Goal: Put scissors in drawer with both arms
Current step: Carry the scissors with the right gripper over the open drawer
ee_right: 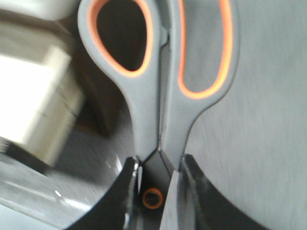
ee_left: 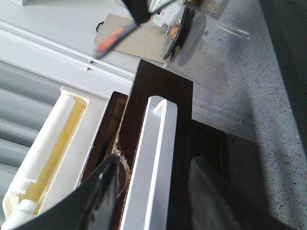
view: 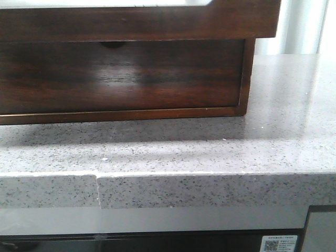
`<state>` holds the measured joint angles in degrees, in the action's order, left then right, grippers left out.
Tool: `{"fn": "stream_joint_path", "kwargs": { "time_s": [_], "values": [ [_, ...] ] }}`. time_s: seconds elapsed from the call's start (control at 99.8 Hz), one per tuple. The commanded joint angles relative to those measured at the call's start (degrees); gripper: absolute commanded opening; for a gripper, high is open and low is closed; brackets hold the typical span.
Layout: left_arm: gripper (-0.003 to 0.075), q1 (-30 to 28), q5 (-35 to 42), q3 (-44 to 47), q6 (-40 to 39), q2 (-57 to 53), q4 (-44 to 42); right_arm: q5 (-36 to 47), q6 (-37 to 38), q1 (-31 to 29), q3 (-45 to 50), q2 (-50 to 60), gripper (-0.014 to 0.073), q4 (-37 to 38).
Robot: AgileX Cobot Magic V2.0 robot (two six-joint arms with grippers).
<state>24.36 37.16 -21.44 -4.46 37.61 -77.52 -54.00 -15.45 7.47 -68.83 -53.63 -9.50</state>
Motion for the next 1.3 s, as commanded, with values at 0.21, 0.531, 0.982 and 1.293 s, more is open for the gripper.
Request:
{"fn": "stream_joint_path", "kwargs": {
  "time_s": [0.21, 0.531, 0.982, 1.293],
  "values": [
    [0.0311, 0.35, 1.43, -1.51, -0.92, -0.08, 4.4, 4.56, -17.52, 3.57, -12.87, -3.39, -0.0061, -8.45],
    [0.0311, 0.35, 1.43, -1.51, -0.92, -0.08, 4.4, 7.31, -21.62, 15.96, -16.55, -10.67, -0.0061, -5.97],
    [0.0311, 0.35, 1.2, -1.51, -0.92, -0.08, 4.4, 16.85, -31.81, 30.76, -16.55, -19.75, -0.0061, 4.78],
    [0.0311, 0.35, 1.2, -1.51, -0.92, -0.08, 4.4, 18.2, -31.81, 34.37, -16.55, -25.9, -0.0061, 13.9]
  ]
}}
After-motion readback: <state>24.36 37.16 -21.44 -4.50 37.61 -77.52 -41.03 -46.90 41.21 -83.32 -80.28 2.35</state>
